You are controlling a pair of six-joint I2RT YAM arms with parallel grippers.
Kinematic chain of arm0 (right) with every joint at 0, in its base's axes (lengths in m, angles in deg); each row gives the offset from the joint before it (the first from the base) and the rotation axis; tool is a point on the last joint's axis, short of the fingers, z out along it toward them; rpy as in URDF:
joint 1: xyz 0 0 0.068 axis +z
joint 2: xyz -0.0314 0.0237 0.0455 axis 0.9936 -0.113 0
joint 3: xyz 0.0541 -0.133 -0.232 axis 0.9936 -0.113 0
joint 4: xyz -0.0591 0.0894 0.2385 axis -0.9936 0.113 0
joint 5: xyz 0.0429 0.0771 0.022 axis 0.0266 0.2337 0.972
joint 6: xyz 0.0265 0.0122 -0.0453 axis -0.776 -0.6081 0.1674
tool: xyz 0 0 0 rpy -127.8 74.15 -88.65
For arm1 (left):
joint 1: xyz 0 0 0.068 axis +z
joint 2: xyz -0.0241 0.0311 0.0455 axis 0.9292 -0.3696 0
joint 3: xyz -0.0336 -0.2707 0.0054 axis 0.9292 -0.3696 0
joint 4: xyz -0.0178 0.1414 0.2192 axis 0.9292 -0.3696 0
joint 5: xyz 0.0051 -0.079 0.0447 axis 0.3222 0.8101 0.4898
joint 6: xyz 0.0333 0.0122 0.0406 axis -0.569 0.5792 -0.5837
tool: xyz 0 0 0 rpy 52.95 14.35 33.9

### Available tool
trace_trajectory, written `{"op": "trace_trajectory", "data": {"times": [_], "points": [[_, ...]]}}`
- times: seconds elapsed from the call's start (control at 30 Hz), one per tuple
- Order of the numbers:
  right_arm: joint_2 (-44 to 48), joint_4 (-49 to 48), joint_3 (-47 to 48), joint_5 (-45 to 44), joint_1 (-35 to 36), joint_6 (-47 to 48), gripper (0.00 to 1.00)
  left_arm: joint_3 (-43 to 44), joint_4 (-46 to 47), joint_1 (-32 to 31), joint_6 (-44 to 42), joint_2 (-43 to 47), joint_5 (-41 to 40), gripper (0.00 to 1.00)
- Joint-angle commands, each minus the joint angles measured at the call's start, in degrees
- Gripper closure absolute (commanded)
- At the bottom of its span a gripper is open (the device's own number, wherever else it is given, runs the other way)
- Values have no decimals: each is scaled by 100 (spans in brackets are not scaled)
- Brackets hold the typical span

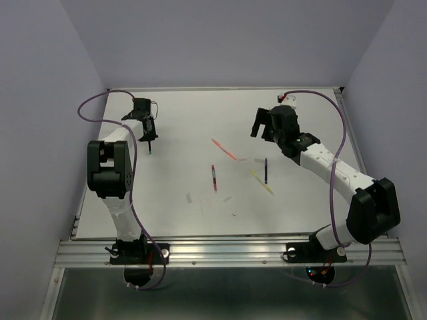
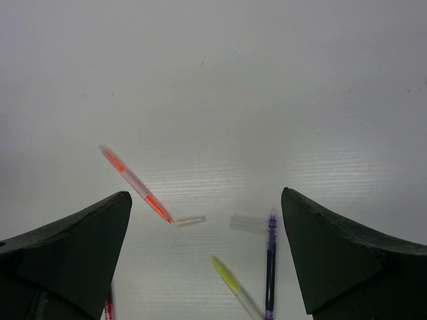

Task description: Insert the pens into the pen caps

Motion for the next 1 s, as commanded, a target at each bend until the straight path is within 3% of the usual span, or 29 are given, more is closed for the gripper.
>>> {"op": "trace_trajectory", "data": {"times": [0.0, 0.2, 0.43, 0.67, 0.8, 0.9, 0.97], "points": [[19, -85, 129, -51, -92, 137, 0, 187, 59, 79, -181, -54, 125, 91], [54, -77, 103, -112, -92, 163, 0, 204, -2, 158, -102, -335, 81, 80], [186, -85, 77, -130, -92, 137, 0, -6, 120, 158, -31, -12, 125, 52], [300, -77, 59, -112, -92, 137, 0, -191, 111, 158, 144, 367, 204, 50], [353, -77, 24, -86, -92, 128, 0, -314, 182, 149, 294, 989, 440, 43], [353, -68, 15, 54, -92, 207, 0, -559, 471, -8, -2, 1560, 695, 32], [379, -68, 6, 116, -92, 286, 0, -806, 744, -193, -372, 1825, 1011, 17]]}}
